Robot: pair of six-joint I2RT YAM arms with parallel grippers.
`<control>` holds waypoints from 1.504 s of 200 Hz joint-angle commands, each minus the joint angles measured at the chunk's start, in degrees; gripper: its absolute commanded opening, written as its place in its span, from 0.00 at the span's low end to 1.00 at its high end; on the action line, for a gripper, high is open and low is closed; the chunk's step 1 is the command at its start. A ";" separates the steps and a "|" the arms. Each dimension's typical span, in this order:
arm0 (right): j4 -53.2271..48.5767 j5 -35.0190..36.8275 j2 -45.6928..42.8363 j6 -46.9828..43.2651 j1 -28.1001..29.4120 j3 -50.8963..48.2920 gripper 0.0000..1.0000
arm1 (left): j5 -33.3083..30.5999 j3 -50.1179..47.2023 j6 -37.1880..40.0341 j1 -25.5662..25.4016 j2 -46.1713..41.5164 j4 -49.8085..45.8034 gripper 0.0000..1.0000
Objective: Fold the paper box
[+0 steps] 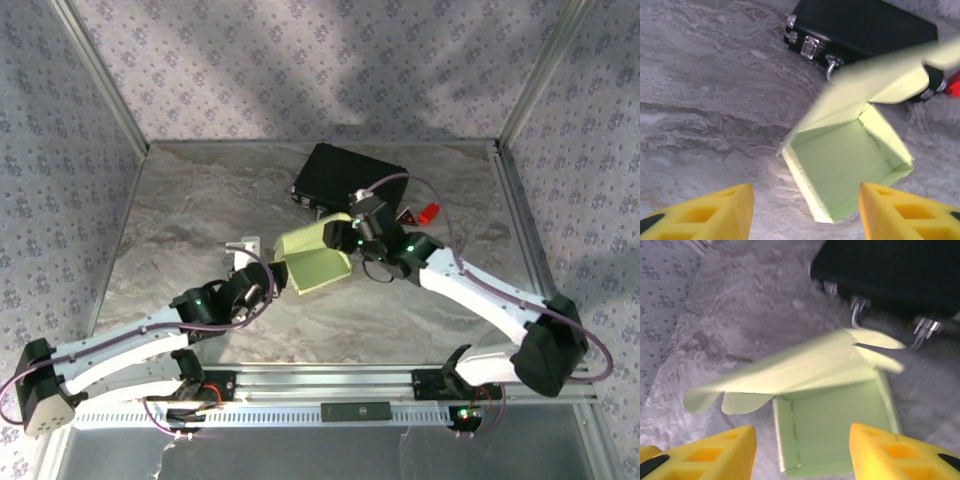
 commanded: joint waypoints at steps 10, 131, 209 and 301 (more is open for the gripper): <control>-5.20 -1.54 -4.81 -23.75 -3.18 -2.86 0.55 | 11.91 3.50 10.37 3.92 3.06 -7.45 0.64; -15.48 -20.80 20.14 -43.67 -15.70 15.90 0.56 | 36.11 22.02 27.46 25.27 23.76 -18.90 0.70; -14.94 -21.81 26.96 -46.63 -14.24 19.98 0.43 | 29.92 23.42 27.21 22.07 28.22 -17.43 0.46; -14.75 -20.24 28.95 -46.05 -12.72 20.72 0.15 | 28.06 25.85 27.77 21.78 31.93 -18.15 0.18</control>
